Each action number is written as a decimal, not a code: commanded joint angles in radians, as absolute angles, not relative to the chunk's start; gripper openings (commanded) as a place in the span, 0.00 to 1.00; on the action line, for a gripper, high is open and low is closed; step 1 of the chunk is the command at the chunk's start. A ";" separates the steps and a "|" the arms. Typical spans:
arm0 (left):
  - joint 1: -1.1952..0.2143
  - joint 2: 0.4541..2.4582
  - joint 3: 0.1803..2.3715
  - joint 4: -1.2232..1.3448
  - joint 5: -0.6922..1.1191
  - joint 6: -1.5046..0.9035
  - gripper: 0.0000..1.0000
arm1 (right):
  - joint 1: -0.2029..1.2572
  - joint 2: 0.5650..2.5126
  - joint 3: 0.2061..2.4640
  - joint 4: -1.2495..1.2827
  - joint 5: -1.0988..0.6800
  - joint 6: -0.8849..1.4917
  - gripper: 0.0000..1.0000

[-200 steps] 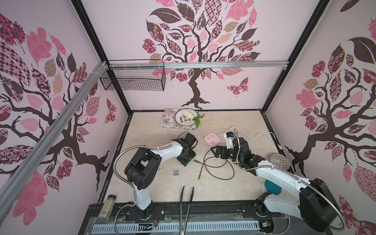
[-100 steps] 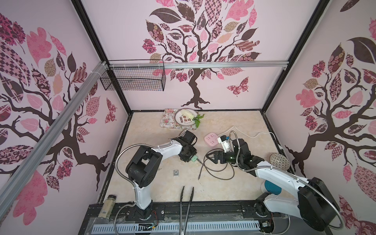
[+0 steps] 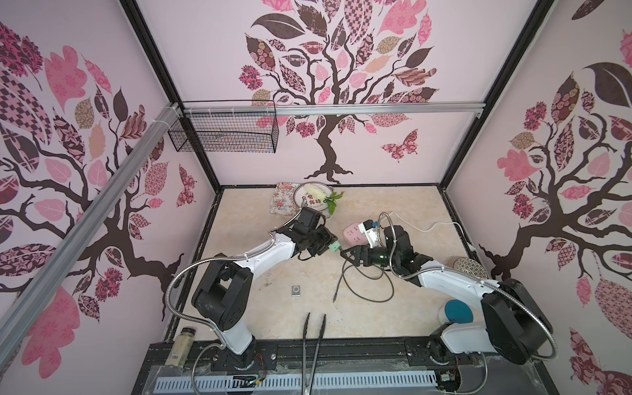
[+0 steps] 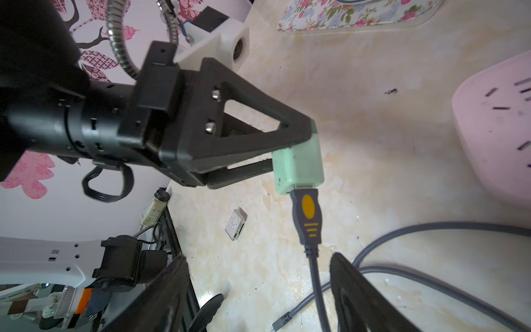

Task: Charge mp3
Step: Pick up the plug from the center of the board.

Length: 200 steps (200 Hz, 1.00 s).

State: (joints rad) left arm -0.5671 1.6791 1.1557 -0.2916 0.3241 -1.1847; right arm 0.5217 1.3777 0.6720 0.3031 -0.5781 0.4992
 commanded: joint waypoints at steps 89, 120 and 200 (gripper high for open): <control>-0.583 1.639 1.110 -0.138 0.424 -1.199 0.29 | 0.535 1.487 0.755 0.371 -0.466 0.471 0.68; -0.594 1.643 1.099 -0.110 0.428 -1.212 0.29 | 0.544 1.501 0.757 0.401 -0.424 0.500 0.55; -0.607 1.633 1.032 0.016 0.446 -1.284 0.28 | 0.559 1.525 0.762 0.422 -0.375 0.528 0.34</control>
